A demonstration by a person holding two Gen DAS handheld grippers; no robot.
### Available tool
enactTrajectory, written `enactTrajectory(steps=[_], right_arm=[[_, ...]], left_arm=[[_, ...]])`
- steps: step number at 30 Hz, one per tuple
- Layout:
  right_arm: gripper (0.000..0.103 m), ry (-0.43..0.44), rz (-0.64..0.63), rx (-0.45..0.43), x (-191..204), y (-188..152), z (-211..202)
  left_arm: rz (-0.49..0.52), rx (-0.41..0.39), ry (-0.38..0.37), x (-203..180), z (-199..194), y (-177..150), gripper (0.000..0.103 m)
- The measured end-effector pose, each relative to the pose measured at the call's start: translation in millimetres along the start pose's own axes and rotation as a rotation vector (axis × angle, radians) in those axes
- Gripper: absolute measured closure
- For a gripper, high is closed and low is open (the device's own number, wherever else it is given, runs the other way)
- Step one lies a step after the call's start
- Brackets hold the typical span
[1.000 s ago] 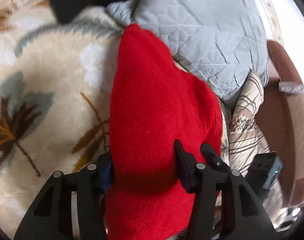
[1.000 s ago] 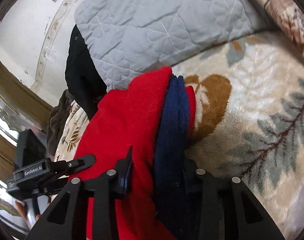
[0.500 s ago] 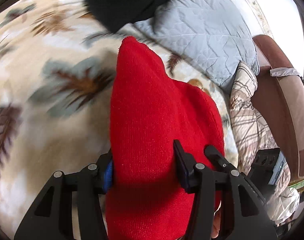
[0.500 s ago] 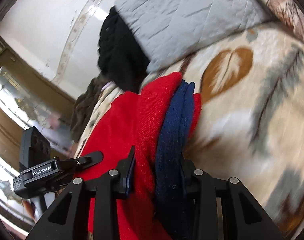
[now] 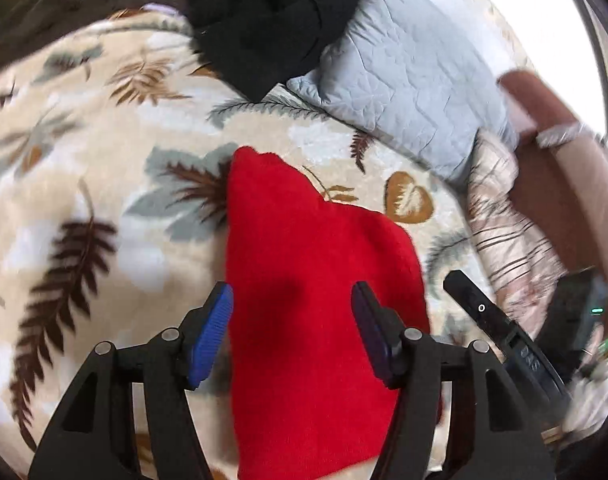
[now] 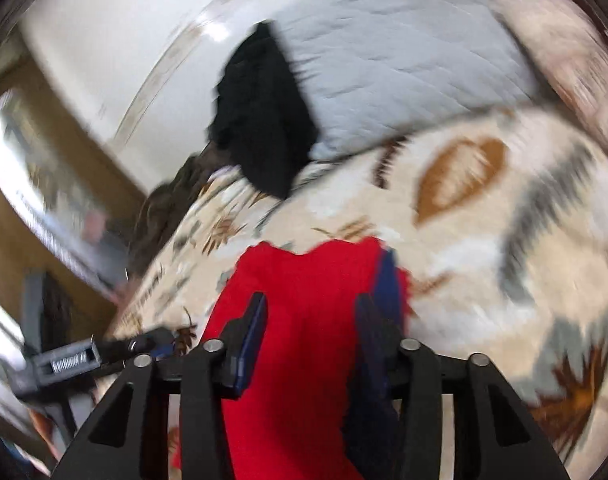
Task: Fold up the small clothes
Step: 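Smooth the red folded bundle flat with both grippers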
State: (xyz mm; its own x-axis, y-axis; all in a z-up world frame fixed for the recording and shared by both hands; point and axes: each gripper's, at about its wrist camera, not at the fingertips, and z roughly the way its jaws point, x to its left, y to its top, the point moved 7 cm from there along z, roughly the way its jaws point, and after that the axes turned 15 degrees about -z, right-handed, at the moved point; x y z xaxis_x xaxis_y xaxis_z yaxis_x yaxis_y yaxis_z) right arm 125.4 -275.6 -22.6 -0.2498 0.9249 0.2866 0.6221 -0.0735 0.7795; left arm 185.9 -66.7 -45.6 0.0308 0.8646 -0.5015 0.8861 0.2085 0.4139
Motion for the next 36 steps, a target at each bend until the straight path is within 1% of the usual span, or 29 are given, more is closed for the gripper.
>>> enactTrajectory(steps=[2, 3, 4, 5, 6, 8, 9, 10, 11, 12, 14, 15, 16, 17, 19, 20, 21, 22, 24, 26, 27, 28, 30, 31, 34, 36], right_arm=[[0.092, -0.019, -0.069, 0.029, 7.6, -0.2, 17.5], [0.094, -0.038, -0.077, 0.053, 2.4, -4.3, 27.2], [0.098, -0.09, -0.083, 0.094, -7.3, -11.6, 41.7], [0.098, -0.133, -0.081, 0.135, -18.2, -22.5, 51.7], [0.098, -0.134, -0.053, 0.158, -30.6, -30.9, 61.6], [0.098, -0.088, 0.041, 0.128, -44.5, -28.6, 56.8], [0.099, -0.086, 0.065, 0.124, -45.6, -25.7, 52.5], [0.098, -0.089, 0.068, 0.121, -45.0, -23.6, 43.2], [0.089, -0.084, 0.058, 0.114, -40.7, -20.3, 35.4], [0.089, -0.059, 0.042, 0.102, -34.2, -21.1, 20.0], [0.089, 0.007, 0.021, 0.088, -21.3, -26.9, 1.9], [0.089, 0.038, 0.006, 0.072, -12.1, -34.5, -10.1], [0.089, 0.049, -0.006, 0.069, -6.4, -39.3, -13.2], [0.089, 0.045, -0.03, 0.085, -1.6, -50.2, -12.9], [0.084, -0.037, -0.082, 0.177, -2.8, -73.4, 4.7], [0.082, -0.045, -0.087, 0.174, -2.7, -76.2, 6.9], [0.079, -0.061, -0.072, 0.154, -3.1, -74.0, 2.2], [0.077, -0.073, -0.048, 0.153, -1.8, -70.4, -4.7], [0.075, -0.064, -0.041, 0.127, 6.7, -67.0, -20.5], [0.074, -0.067, -0.06, 0.116, 14.1, -73.7, -31.9], [0.075, -0.077, -0.066, 0.125, 15.8, -79.1, -33.0], [0.075, -0.101, -0.079, 0.158, 15.0, -88.7, -29.6], [0.073, -0.189, -0.111, 0.239, 8.3, -107.3, -22.3], [0.072, -0.194, -0.107, 0.235, 8.0, -109.0, -25.2], [0.072, -0.19, -0.04, 0.229, 6.1, -106.3, -38.3], [0.071, -0.212, -0.042, 0.24, 7.0, -106.5, -48.9]], left_arm=[[0.032, 0.005, 0.073, -3.8, 26.4, 4.5, 0.042], [0.042, 0.012, 0.13, 0.6, 44.2, 5.1, 0.042], [0.041, 0.03, 0.151, 6.5, 56.2, 3.7, 0.038], [0.029, 0.055, 0.138, 15.8, 66.3, 0.3, 0.034], [0.005, 0.07, 0.12, 19.6, 72.0, 0.3, 0.031], [-0.05, 0.09, 0.084, 25.9, 65.9, 3.6, 0.032], [-0.049, 0.092, 0.078, 26.5, 58.3, 4.4, 0.033], [-0.031, 0.082, 0.084, 26.9, 47.6, 4.3, 0.034], [0.003, 0.058, 0.089, 27.4, 33.5, 1.6, 0.034], [0.044, 0.028, 0.1, 28.3, 18.8, -2.8, 0.034], [0.097, -0.017, 0.117, 30.7, -0.1, -17.4, 0.033], [0.111, -0.024, 0.121, 33.5, -2.6, -26.3, 0.031], [0.121, -0.03, 0.129, 36.6, -2.7, -36.4, 0.03], [0.133, -0.043, 0.141, 38.7, 1.1, -45.4, 0.029], [0.173, -0.073, 0.173, 37.4, 9.7, -52.7, 0.023], [0.179, -0.096, 0.194, 36.4, 7.6, -52.8, 0.022], [0.176, -0.101, 0.205, 35.0, 2.7, -53.3, 0.022], [0.175, -0.095, 0.207, 33.3, -2.7, -55.2, 0.023], [0.189, -0.093, 0.207, 31.2, -9.8, -61.0, 0.023], [0.221, -0.105, 0.228, 32.1, -10.4, -68.7, 0.023], [0.226, -0.105, 0.238, 33.3, -9.1, -72.9, 0.023], [0.221, -0.098, 0.245, 35.3, -6.8, -76.4, 0.023], [0.202, -0.089, 0.246, 37.6, -4.5, -80.8, 0.023], [0.195, -0.092, 0.248, 38.3, -5.8, -81.8, 0.023], [0.189, -0.087, 0.251, 38.6, -9.1, -84.2, 0.023], [0.19, -0.081, 0.253, 38.4, -11.0, -87.0, 0.023]])
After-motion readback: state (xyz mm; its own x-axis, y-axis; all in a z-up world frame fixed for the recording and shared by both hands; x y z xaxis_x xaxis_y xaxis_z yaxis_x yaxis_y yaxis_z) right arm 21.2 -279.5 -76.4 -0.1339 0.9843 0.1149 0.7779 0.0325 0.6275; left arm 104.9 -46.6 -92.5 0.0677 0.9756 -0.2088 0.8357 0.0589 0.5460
